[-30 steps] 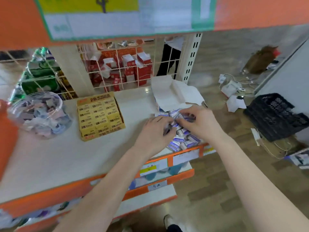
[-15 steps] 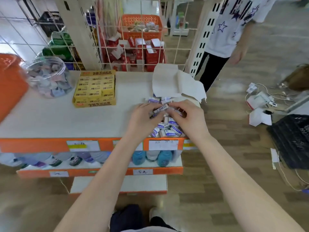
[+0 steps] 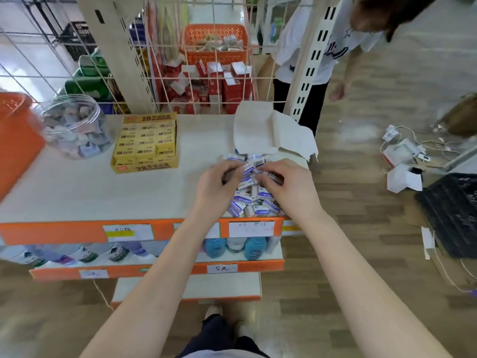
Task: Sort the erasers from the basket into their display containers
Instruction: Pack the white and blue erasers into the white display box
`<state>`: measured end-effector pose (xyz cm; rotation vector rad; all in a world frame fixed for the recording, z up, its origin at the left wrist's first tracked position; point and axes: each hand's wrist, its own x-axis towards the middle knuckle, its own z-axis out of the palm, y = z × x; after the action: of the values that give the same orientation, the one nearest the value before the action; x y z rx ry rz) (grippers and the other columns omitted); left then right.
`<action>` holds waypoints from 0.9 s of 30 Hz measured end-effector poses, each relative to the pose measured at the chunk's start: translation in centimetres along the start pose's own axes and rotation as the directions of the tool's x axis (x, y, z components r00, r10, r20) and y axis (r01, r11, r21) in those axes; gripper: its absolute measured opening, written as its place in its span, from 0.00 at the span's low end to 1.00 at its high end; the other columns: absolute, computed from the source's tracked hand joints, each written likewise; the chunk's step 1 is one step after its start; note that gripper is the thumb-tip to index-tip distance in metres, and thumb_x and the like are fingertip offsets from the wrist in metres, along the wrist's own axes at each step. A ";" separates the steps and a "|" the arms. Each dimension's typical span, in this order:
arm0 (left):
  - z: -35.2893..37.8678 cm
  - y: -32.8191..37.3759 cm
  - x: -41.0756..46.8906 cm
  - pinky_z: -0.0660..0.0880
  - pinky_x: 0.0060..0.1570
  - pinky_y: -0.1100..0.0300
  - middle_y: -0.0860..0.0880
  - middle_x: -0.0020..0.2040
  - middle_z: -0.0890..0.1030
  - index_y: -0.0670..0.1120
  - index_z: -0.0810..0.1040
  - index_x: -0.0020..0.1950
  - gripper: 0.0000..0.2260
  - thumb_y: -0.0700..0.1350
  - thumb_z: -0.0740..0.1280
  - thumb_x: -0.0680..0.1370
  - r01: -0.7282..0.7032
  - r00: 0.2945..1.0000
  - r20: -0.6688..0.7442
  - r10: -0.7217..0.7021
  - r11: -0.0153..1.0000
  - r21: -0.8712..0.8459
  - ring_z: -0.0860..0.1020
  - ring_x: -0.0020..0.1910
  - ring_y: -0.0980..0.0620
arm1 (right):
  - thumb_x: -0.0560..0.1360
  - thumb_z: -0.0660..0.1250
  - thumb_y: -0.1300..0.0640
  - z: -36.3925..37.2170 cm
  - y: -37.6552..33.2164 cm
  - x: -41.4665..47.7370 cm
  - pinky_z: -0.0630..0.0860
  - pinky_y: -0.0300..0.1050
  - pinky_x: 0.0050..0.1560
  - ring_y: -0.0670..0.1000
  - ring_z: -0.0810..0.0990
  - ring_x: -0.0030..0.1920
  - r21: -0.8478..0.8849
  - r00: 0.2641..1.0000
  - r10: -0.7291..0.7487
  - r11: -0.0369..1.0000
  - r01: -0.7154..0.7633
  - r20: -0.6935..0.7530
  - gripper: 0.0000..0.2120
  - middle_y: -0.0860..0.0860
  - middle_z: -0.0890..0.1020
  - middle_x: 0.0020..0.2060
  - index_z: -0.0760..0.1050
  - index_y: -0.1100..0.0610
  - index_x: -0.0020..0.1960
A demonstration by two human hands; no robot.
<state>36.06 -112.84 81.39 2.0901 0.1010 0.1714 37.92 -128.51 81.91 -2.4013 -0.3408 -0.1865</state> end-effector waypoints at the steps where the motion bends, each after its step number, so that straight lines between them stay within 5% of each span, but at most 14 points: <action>1: 0.1 -0.1 0.0 0.74 0.49 0.56 0.52 0.43 0.80 0.46 0.80 0.55 0.08 0.45 0.64 0.79 -0.005 1.000 -0.003 0.005 1.000 0.013 0.78 0.46 0.50 | 0.75 0.69 0.52 0.1 0.0 -0.1 0.66 0.36 0.53 0.51 0.77 0.53 -0.006 1.000 -0.006 1.000 0.005 -0.006 0.12 0.53 0.81 0.50 0.81 0.56 0.55; 8: 0.3 -0.5 -0.4 0.71 0.38 0.64 0.54 0.40 0.79 0.51 0.74 0.52 0.04 0.44 0.62 0.80 -0.055 0.997 -0.054 0.050 0.993 -0.106 0.74 0.34 0.59 | 0.76 0.67 0.56 0.3 -0.5 -0.5 0.67 0.32 0.52 0.50 0.78 0.49 0.028 0.995 -0.004 1.000 0.007 -0.098 0.09 0.54 0.81 0.47 0.81 0.59 0.53; 12: 0.0 -0.2 -0.3 0.73 0.43 0.67 0.57 0.46 0.80 0.56 0.74 0.50 0.06 0.43 0.64 0.79 -0.038 0.999 -0.044 0.029 0.979 -0.202 0.77 0.43 0.62 | 0.76 0.67 0.58 -0.7 -0.7 -0.1 0.63 0.21 0.51 0.47 0.78 0.46 0.036 0.991 -0.009 0.999 0.013 -0.134 0.08 0.53 0.81 0.46 0.82 0.59 0.52; 19: -1.0 0.0 1.1 0.67 0.44 0.77 0.67 0.48 0.75 0.56 0.74 0.53 0.14 0.38 0.69 0.75 -0.085 0.996 -0.021 0.083 0.982 -0.167 0.72 0.45 0.75 | 0.71 0.72 0.54 -2.6 -0.9 0.7 0.70 0.27 0.42 0.44 0.77 0.38 0.208 0.990 0.099 0.975 -0.077 -0.101 0.14 0.44 0.79 0.42 0.74 0.51 0.55; 27: -1.8 -0.2 3.3 0.68 0.46 0.77 0.64 0.48 0.76 0.57 0.76 0.51 0.15 0.38 0.70 0.74 -0.250 0.968 0.023 0.250 0.968 -0.020 0.74 0.46 0.62 | 0.75 0.68 0.63 -1.6 -0.3 0.2 0.69 0.25 0.52 0.43 0.76 0.54 0.226 0.993 0.115 0.968 -0.107 -0.025 0.21 0.43 0.79 0.51 0.71 0.50 0.65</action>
<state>39.03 -110.73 82.35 2.0823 -0.1808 0.2966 37.98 -129.25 83.33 -2.1832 -0.1971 -0.1349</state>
